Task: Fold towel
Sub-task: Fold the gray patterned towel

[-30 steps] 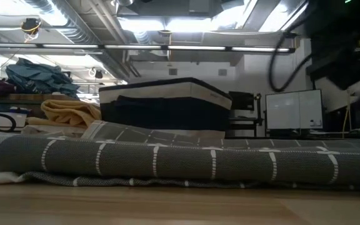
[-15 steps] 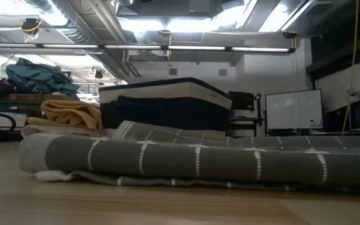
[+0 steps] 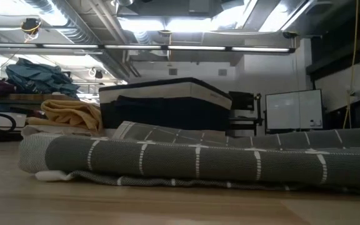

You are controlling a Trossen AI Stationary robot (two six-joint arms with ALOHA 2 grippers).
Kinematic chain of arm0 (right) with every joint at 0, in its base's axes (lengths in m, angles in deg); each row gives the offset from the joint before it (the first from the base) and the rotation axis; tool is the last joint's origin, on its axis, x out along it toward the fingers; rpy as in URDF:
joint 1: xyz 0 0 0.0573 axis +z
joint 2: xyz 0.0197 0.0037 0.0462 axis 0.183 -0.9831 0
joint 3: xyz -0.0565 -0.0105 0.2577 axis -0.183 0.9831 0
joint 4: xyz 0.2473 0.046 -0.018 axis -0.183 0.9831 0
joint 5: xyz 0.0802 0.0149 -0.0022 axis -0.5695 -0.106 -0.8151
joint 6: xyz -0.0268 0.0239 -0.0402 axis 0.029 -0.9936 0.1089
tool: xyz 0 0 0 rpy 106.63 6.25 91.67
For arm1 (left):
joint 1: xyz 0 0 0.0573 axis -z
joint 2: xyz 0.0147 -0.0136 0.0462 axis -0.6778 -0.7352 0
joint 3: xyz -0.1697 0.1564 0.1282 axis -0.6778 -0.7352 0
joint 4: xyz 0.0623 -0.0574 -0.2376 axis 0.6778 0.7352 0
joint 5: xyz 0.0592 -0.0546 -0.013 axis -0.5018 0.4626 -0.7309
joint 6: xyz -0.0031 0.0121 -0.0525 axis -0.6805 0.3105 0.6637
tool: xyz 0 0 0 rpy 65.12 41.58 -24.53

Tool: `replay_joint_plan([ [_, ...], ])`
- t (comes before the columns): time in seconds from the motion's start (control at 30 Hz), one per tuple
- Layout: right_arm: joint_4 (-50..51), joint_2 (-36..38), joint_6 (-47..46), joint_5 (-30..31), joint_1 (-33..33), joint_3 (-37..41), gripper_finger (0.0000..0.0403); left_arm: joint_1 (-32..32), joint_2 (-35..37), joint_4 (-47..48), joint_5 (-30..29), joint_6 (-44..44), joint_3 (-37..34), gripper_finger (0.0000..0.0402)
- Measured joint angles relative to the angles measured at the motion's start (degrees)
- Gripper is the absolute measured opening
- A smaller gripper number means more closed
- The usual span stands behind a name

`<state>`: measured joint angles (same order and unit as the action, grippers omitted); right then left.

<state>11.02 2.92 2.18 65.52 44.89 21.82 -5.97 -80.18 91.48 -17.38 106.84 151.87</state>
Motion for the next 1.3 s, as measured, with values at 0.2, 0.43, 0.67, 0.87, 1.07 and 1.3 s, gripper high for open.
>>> replay_joint_plan([
  [0.2,-1.62,0.0,-5.4,1.18,5.21,0.0,0.0034,0.0,0.0,-0.01,0.0,0.0,0.0,0.0109],
  [0.43,-2.03,0.0,-8.73,7.09,8.89,0.0,0.0034,0.0,0.0,0.0,-0.02,-0.52,0.0,0.0109],
  [0.67,-4.58,0.0,-8.88,16.45,7.54,0.0,0.0034,0.01,0.0,0.07,-0.02,1.25,0.0,0.0109],
  [0.87,-4.71,0.0,-11.12,23.29,3.99,0.0,0.0034,0.77,0.15,-0.11,-0.01,14.31,-4.48,0.0109],
  [1.07,-6.53,0.0,-10.98,24.62,-0.87,0.0,0.0034,3.3,0.04,-7.4,3.09,38.4,-14.72,0.0109],
  [1.3,-13.32,0.0,-1.62,24.68,-8.74,0.0,0.0034,6.66,0.04,-13.92,4.63,50.53,-20.37,0.0109],
])
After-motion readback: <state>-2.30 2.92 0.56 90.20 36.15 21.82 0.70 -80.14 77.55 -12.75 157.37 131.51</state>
